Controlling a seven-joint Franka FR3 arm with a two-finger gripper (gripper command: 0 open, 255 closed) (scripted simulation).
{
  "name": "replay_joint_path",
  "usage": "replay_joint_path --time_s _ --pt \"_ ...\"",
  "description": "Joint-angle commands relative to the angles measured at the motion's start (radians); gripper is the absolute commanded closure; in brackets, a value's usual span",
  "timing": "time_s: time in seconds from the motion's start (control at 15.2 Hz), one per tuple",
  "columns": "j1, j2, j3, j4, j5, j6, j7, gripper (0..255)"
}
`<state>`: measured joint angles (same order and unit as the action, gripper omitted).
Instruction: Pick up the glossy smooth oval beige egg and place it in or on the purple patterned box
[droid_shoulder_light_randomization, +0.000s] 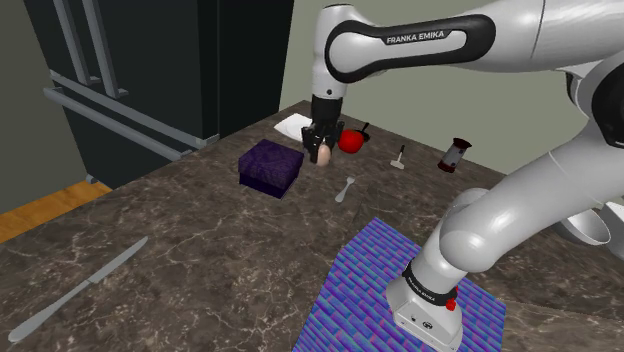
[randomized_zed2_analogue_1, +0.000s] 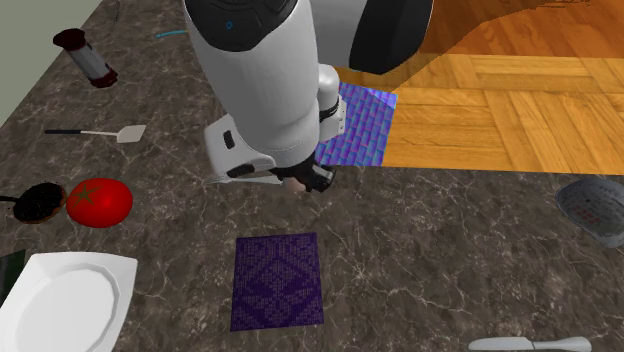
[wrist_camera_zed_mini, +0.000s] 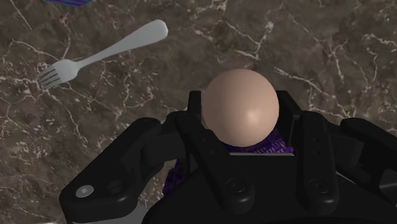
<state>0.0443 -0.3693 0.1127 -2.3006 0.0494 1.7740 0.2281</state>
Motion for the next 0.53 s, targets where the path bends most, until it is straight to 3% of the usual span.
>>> replay_joint_path --time_s 0.0,0.46 --pt "0.000 -0.003 -0.001 0.023 -0.001 -0.027 0.000 255" --pt "-0.001 -0.012 -0.004 0.109 -0.002 -0.122 0.000 255"
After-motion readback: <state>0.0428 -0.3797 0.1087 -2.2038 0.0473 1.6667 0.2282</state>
